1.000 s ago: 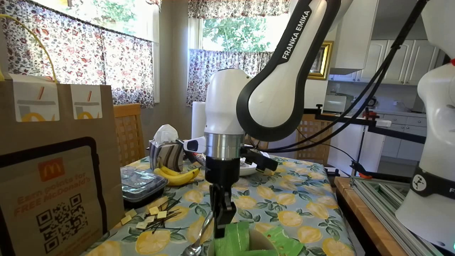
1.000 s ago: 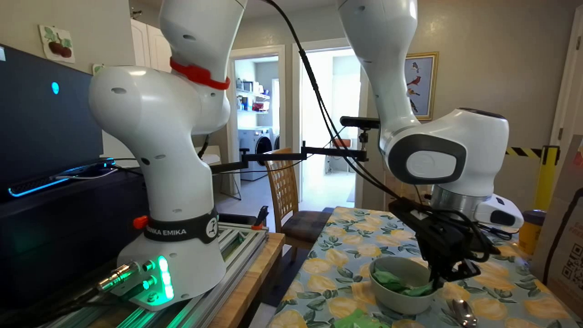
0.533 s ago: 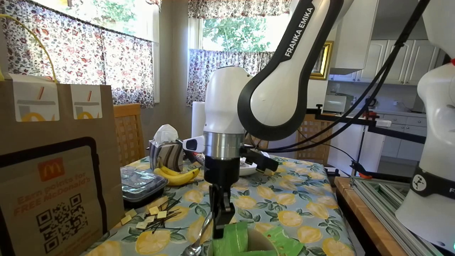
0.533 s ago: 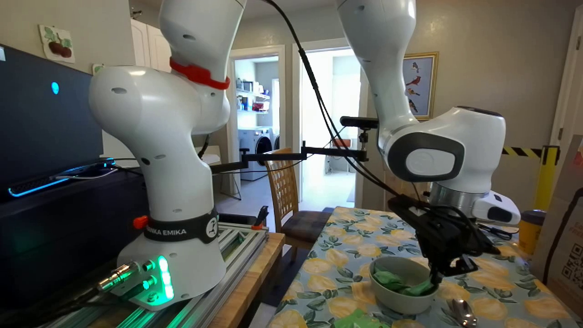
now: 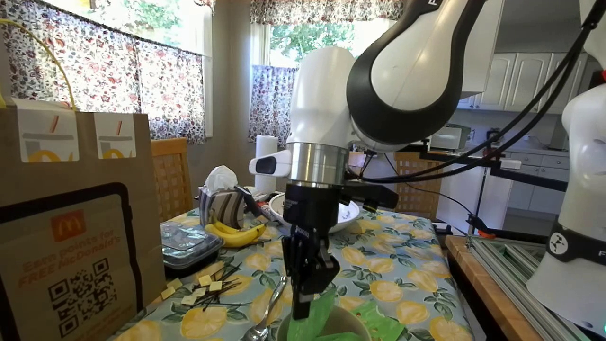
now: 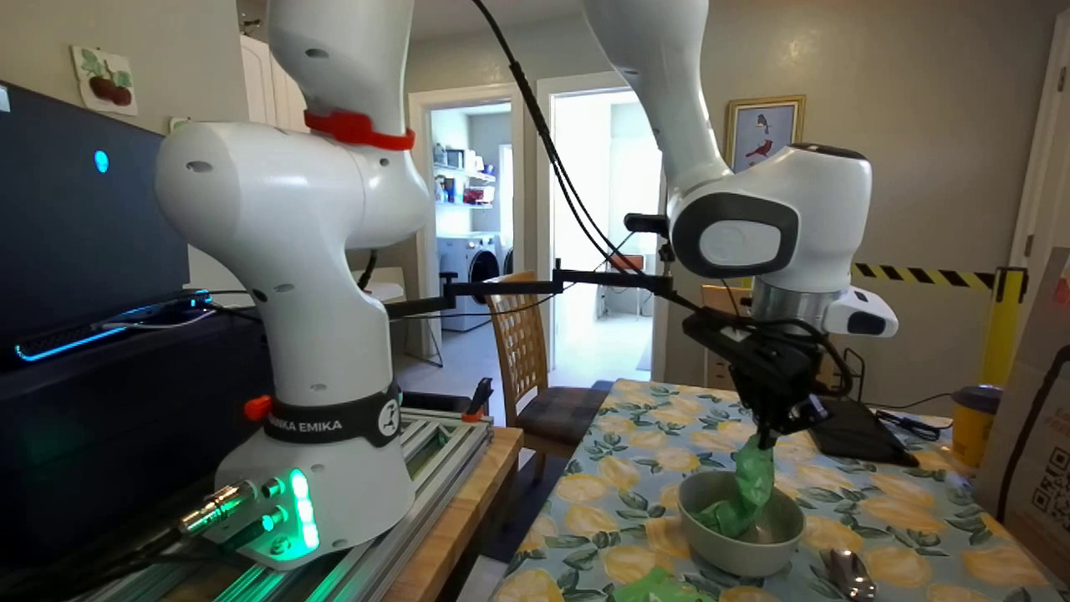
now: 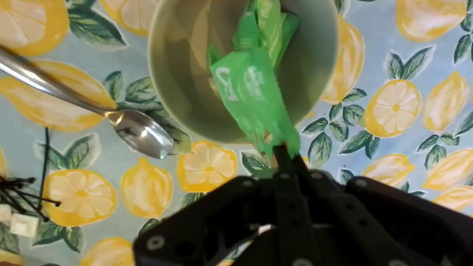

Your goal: Remove the green sachets from the white bowl then place two sachets back in the bowl.

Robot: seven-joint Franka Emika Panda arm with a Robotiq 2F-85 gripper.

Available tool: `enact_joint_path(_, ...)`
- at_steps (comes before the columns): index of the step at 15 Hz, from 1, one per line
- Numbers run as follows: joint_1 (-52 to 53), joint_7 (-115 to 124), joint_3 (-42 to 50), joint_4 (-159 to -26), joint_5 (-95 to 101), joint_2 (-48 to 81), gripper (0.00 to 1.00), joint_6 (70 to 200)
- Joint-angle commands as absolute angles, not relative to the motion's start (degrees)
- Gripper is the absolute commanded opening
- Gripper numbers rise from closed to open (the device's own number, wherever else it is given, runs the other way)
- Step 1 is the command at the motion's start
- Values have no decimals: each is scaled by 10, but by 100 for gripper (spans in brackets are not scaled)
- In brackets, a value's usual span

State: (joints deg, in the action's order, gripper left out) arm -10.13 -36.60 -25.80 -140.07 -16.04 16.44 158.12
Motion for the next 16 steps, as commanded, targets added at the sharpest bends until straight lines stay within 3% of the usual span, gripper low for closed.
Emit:
enact_joint_path(1, -88, -363, -236, -1455, -191, 85, 0, 1559)
enact_joint_path(16, -43, -209, -13, -1595, -147, -74, 0, 1564)
